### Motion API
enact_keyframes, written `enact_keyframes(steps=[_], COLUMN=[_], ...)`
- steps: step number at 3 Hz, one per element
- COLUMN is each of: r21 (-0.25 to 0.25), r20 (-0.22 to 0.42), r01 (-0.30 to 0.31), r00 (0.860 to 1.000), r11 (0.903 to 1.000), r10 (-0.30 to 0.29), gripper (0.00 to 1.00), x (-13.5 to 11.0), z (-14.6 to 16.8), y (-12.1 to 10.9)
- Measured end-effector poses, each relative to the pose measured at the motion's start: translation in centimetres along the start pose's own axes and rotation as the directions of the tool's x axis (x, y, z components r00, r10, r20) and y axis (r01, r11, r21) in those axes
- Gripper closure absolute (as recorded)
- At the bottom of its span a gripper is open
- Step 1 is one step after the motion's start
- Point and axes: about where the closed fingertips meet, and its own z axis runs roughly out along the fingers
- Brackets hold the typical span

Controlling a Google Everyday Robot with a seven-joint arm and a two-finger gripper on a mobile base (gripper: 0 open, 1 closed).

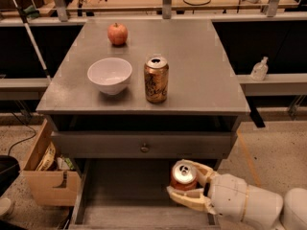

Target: Place coke can into middle drawer

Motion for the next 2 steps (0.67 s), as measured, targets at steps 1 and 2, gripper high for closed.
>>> enact_keyframes(steps=[1,2], r21=[-0.031,-0.032], r20=[0.007,0.004], r01=[0.002,0.004], r00=[1.000,1.000], r11=[0.9995,0.9995], r10=[-0.002,-0.004], gripper=[1.00,1.00], x=[0.18,0.38], z=[1.06,1.23], y=[0.38,0.42])
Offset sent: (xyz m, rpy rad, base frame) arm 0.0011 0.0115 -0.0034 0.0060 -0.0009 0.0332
